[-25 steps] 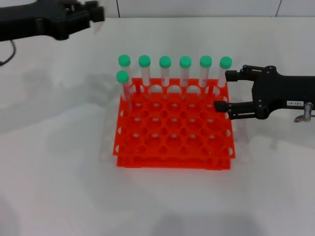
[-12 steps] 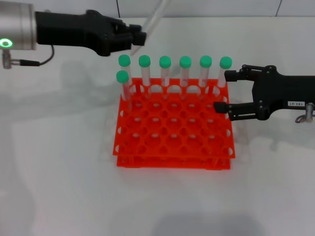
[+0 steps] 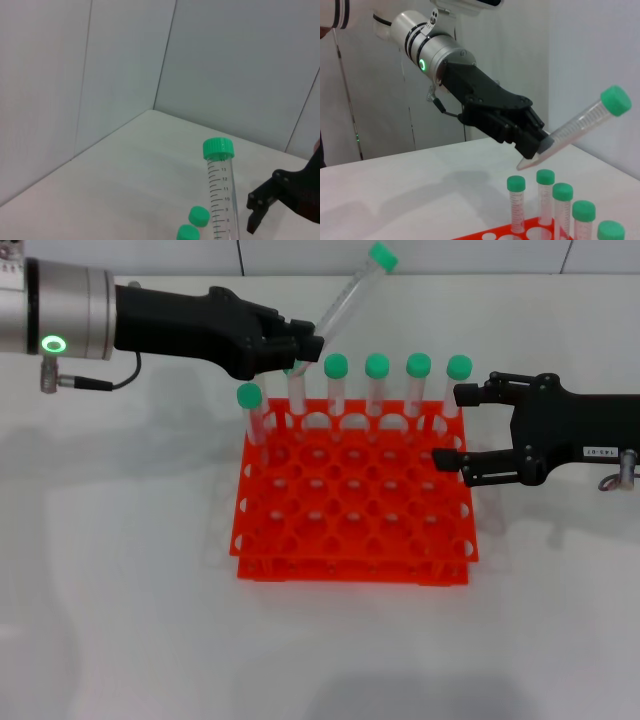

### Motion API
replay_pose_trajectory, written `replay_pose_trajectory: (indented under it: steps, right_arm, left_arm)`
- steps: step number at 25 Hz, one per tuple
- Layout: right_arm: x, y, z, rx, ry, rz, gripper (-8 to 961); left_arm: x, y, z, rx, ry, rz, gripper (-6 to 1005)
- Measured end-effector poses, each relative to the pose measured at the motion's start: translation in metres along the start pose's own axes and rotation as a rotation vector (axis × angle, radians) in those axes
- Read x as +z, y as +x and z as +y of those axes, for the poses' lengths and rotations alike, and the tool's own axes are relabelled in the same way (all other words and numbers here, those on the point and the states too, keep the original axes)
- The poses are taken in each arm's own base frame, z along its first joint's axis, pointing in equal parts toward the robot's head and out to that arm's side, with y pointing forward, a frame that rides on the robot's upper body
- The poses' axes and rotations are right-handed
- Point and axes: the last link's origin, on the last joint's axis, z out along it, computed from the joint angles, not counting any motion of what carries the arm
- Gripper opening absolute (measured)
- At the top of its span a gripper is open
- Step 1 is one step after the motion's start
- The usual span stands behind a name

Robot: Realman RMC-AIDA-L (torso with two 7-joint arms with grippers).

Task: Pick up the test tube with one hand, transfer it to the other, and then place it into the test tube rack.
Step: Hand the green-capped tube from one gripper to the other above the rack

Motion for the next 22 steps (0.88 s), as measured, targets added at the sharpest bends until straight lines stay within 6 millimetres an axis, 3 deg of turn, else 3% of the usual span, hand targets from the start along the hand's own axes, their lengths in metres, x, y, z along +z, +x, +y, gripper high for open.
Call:
replay_pose_trajectory:
  steps: [22]
  right_arm:
    - [0.001, -0.012, -0.001, -0.018, -0.005, -0.045, 858]
  left_arm:
    - [-0.012, -0.010, 0.003, 0.080, 0.015, 0.064, 175]
